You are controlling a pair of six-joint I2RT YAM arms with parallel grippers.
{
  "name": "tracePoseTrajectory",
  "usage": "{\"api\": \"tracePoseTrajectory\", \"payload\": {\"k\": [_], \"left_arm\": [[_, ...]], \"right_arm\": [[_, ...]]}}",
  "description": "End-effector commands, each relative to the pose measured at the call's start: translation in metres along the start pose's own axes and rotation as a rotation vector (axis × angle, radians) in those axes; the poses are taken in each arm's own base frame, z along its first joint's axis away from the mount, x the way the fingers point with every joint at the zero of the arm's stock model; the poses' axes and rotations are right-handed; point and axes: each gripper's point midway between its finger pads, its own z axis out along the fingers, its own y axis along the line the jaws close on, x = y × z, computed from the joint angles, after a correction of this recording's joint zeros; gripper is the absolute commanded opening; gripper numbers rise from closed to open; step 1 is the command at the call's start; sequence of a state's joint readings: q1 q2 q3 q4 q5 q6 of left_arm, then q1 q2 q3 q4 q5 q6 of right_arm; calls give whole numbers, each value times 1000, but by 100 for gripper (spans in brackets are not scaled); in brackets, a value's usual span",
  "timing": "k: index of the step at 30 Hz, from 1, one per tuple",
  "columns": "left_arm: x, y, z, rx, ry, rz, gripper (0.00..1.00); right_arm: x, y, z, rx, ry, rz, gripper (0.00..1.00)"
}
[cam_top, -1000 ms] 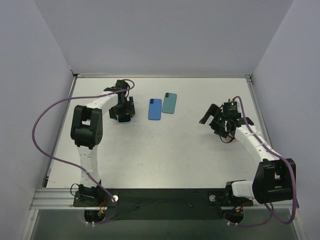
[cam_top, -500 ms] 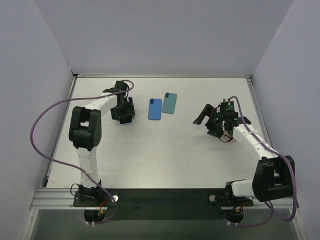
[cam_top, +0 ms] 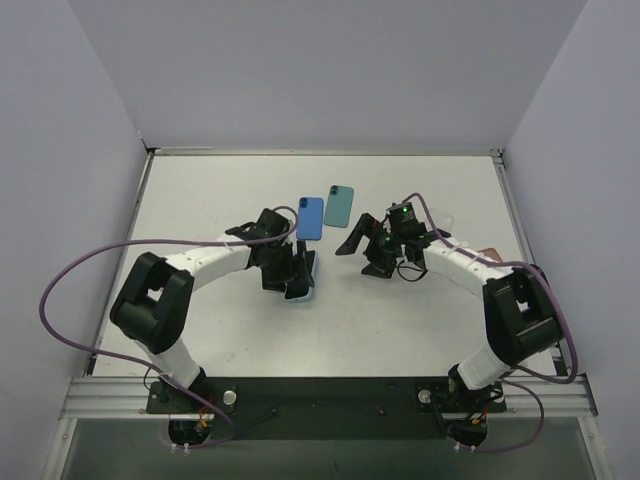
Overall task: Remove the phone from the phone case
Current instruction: Pick up the phone at the center of the board.
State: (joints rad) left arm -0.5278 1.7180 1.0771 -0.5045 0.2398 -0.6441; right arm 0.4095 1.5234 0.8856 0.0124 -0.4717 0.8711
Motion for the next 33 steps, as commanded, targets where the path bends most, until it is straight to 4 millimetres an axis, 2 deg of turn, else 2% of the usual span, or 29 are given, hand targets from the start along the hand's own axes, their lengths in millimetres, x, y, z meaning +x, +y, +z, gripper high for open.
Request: {"api": "tracePoseTrajectory", "payload": {"k": [1,7,10,11,14,16,17,18,19,20,23,24,25,26,28,29,30,33], "left_arm": [[9,-40,-20,203,-37,-36,57],[28,-49,-22,263,-23,-42,57],[29,-52,-24,269,-29,-35,56],[29,-51,-24,267,-29,-37,56],[28,-53,-26,271,-31,-33,56],[27,-55,-27,279,-34,-29,57],[27,-55,-28,279,-34,-27,57],[26,-55,-29,278,-39,-27,57],[25,-57,-31,283,-44,-26,58],[25,-56,-33,276,-47,-27,59],[21,-62,-43,287,-61,-19,78],[21,-62,-45,289,-62,-12,89],[19,-67,-55,306,-81,-2,92],[17,-65,-60,299,-91,-5,94],[13,-60,-74,329,-127,-14,95],[-2,-57,-82,367,-170,-40,95],[-2,-60,-91,430,-158,-57,96],[-16,-61,-118,544,-218,-77,96]], "right_arm": [[1,31,20,-72,26,34,93],[22,46,50,-93,105,43,78],[38,55,62,-94,146,11,71],[44,52,68,-80,163,8,68],[61,60,76,-91,207,-12,48],[70,58,80,-78,224,-12,31],[70,61,80,-91,220,-13,22],[70,61,80,-102,220,-9,7],[70,62,79,-111,221,-9,2],[68,65,76,-126,218,-23,0],[54,66,66,-142,187,-38,0],[49,67,62,-152,175,-47,0],[43,66,58,-161,163,-51,0],[28,67,48,-177,132,-46,0],[20,65,38,-195,124,-57,0],[14,68,29,-213,116,-54,0],[6,68,23,-227,106,-46,0],[5,80,5,-279,111,-77,0]]}}
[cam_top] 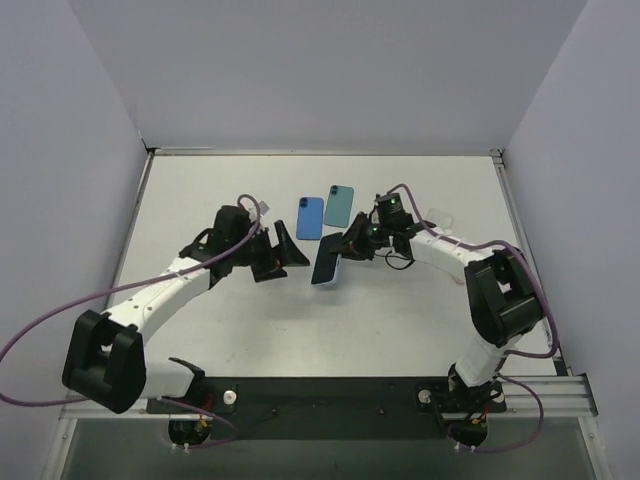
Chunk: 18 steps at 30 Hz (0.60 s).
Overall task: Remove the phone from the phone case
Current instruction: Pick up the phone at the center of the board.
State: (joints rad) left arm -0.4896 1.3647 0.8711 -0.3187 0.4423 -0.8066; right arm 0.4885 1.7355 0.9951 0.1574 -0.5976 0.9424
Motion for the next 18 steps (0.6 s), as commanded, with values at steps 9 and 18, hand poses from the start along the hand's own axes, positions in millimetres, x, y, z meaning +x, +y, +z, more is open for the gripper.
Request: {"api": "tracePoseTrajectory", "payload": {"k": [9,18], "left_arm": [[-64,-28,-44,472,-132,-150,93],[-56,-47,-50,594,-61,-136,84]], "right_arm": [[17,95,-72,-421,-6,-178,0],[38,136,-79,-547,21,-259,0]]}}
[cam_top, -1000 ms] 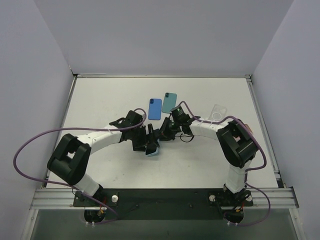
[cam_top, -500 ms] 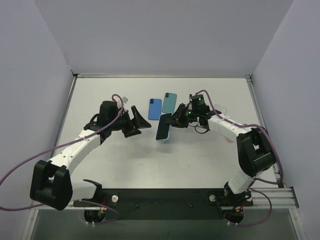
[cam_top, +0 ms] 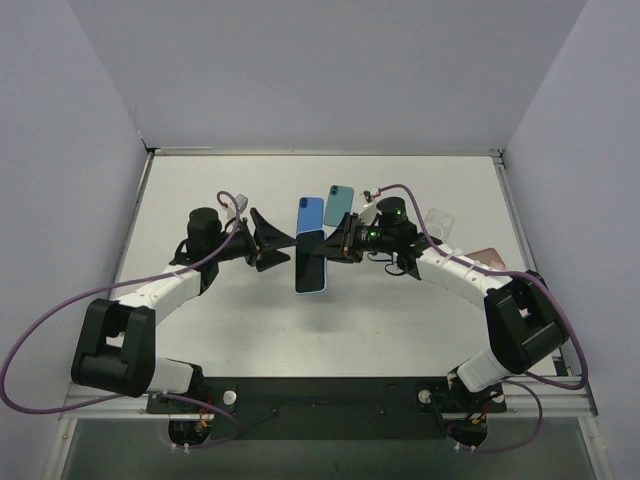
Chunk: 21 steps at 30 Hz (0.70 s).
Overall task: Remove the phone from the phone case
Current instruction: Pick up the phone at the center of the board.
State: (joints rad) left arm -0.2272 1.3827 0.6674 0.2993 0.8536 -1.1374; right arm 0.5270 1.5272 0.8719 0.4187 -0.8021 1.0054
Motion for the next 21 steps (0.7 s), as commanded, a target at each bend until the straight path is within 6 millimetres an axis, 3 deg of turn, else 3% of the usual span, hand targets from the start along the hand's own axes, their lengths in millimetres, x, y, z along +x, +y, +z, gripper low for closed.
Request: {"api": "tracePoseTrajectory", "payload": {"k": [1,8,17,20,21], "left_arm": [[3,-42,-4,192,40,86,83],[7,-47,-4,228,58,47,60],[10,-55,-2,255,76,41,46],[10,-58,-1,262,78,43,33],[10,-60,-2,265,77,45,21]], "right_arm": [[-1,59,-1,-174,6,-114,0],[-1,72,17,-222,27,-125,0],[4,70,27,-243,65,-102,0],[4,67,30,-231,67,-102,0],[5,61,31,-204,75,-87,0]]}}
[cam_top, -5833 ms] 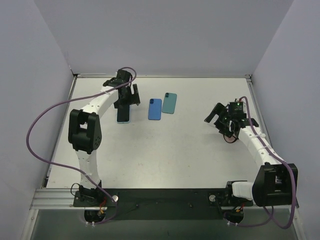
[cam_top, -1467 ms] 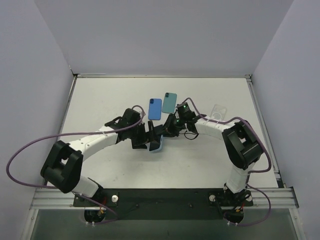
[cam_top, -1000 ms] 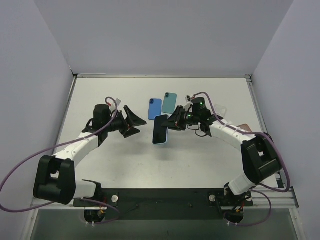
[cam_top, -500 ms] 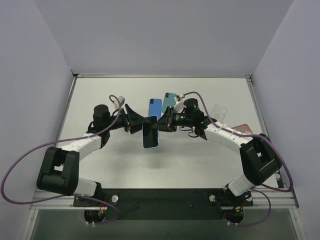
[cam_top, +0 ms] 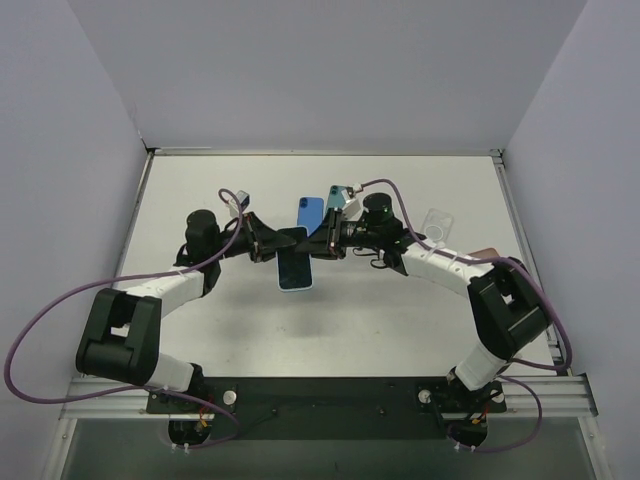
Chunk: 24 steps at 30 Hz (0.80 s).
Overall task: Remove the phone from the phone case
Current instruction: Pick up the phone at the center of the board.
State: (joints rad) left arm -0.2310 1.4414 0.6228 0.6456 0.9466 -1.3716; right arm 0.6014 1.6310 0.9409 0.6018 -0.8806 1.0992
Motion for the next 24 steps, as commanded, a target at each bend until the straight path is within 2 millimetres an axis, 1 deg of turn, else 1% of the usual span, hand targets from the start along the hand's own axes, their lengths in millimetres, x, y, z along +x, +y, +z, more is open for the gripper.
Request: {"api": "tracePoseTrajectory", "payload": {"k": [1,2,3,4,5,6,7,8,9,11,12,15,17,18,19,20,21,22,23,24], "left_arm": [[9,-30,3,91,40,85,14],[7,-32,2,91,35,88,0],[7,-30,2,85,33,81,0],[2,-29,2,79,14,79,0],[-1,-29,0,74,-1,76,0],[-4,-24,-1,59,-26,58,0],[-9,-23,-4,53,-48,44,0],[-11,-25,-5,53,-63,40,0],[-15,-26,-6,53,-82,35,0],[-19,-35,-7,65,-108,36,0],[-24,-36,-7,58,-136,25,0],[-34,-49,-9,73,-198,32,0],[-39,-59,-10,100,-226,29,0],[-41,-63,-10,112,-244,30,0],[-42,-66,-10,121,-251,27,0],[-43,-72,-11,130,-257,34,0],[-46,-74,-11,133,-268,34,0],[-47,-75,-11,135,-273,33,0],[-48,-80,-11,146,-274,38,0],[-49,-83,-11,156,-274,42,0]], "right_arm": [[-7,16,6,-16,-2,-51,0],[-13,12,6,22,-18,-90,8],[-7,-4,2,110,2,-45,27],[-11,-9,-3,148,-13,-54,60],[-16,-19,-8,202,-51,-53,70],[-17,-19,-19,229,-70,-56,73],[-19,-22,-24,245,-91,-49,73],[-23,-31,-35,263,-120,-28,73],[-26,-24,-43,252,-151,-33,73],[-29,-22,-54,246,-183,-30,73],[-25,-18,-58,230,-188,-38,73],[-16,-5,-59,180,-189,-32,72],[-12,-1,-59,181,-196,-6,70],[-10,9,-59,155,-200,-17,70],[-6,9,-60,144,-198,-11,70],[-5,16,-59,118,-201,16,70],[-5,25,-57,73,-211,-1,70],[-3,27,-56,55,-208,6,69],[-4,34,-55,21,-208,8,69],[-2,34,-52,19,-201,13,68]]}}
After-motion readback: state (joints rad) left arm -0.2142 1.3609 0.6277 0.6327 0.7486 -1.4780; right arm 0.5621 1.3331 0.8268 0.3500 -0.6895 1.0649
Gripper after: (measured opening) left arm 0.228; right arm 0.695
